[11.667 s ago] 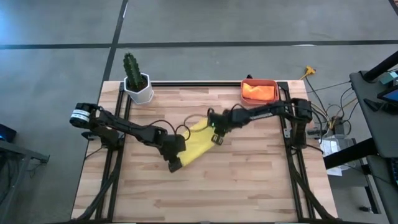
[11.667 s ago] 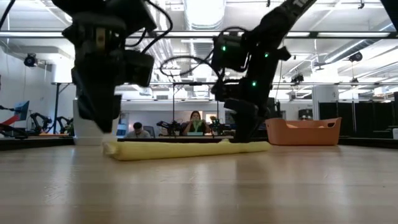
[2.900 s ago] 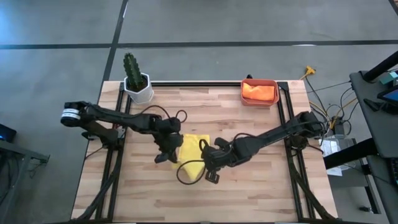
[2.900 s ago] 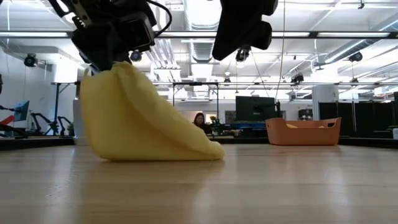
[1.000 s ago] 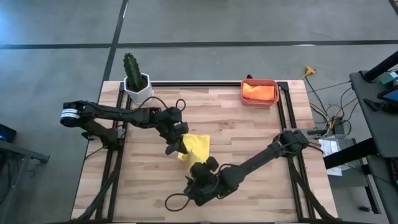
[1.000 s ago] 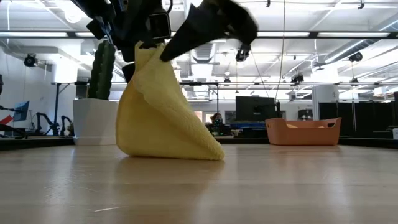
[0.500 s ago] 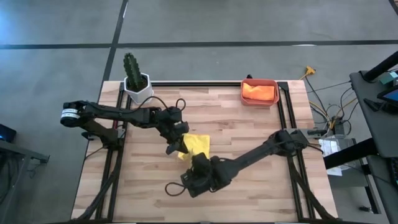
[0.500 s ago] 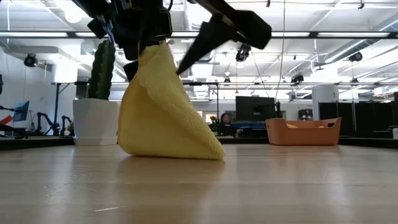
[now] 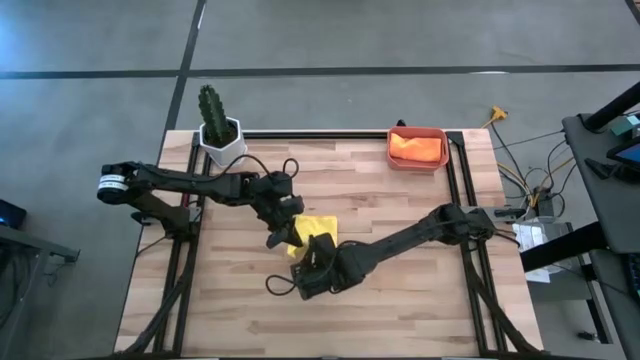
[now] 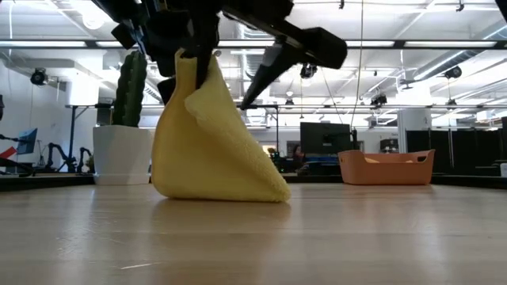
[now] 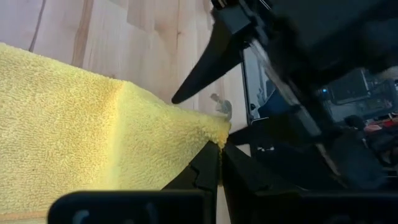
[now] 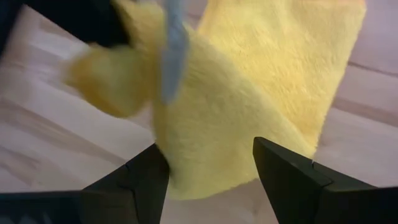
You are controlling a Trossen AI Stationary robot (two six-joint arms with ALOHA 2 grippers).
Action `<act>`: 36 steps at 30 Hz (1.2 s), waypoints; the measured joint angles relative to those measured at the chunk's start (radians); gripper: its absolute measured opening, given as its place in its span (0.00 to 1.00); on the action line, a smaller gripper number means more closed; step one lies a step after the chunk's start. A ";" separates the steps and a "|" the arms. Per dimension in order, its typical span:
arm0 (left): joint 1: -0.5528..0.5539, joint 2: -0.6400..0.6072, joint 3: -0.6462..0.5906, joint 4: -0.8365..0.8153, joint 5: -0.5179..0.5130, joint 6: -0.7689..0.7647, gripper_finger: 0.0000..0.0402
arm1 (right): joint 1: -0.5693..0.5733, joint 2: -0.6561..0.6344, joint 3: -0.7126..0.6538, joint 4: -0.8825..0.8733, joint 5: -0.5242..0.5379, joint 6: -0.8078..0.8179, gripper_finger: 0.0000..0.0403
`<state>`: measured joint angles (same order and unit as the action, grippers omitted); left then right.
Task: Roll microfiber towels into tight, uniform cylinder then place into a basket
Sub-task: Fold the yellow towel
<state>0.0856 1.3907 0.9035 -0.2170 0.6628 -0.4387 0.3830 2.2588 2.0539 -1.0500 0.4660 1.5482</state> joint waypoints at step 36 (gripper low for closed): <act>-0.002 -0.004 -0.058 -0.139 0.137 0.212 0.00 | 0.025 -0.066 -0.014 -0.183 -0.178 -0.784 0.03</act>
<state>0.0834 1.3869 0.8452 -0.3565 0.8000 -0.2268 0.4082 2.1933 2.0403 -1.2327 0.2878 0.7638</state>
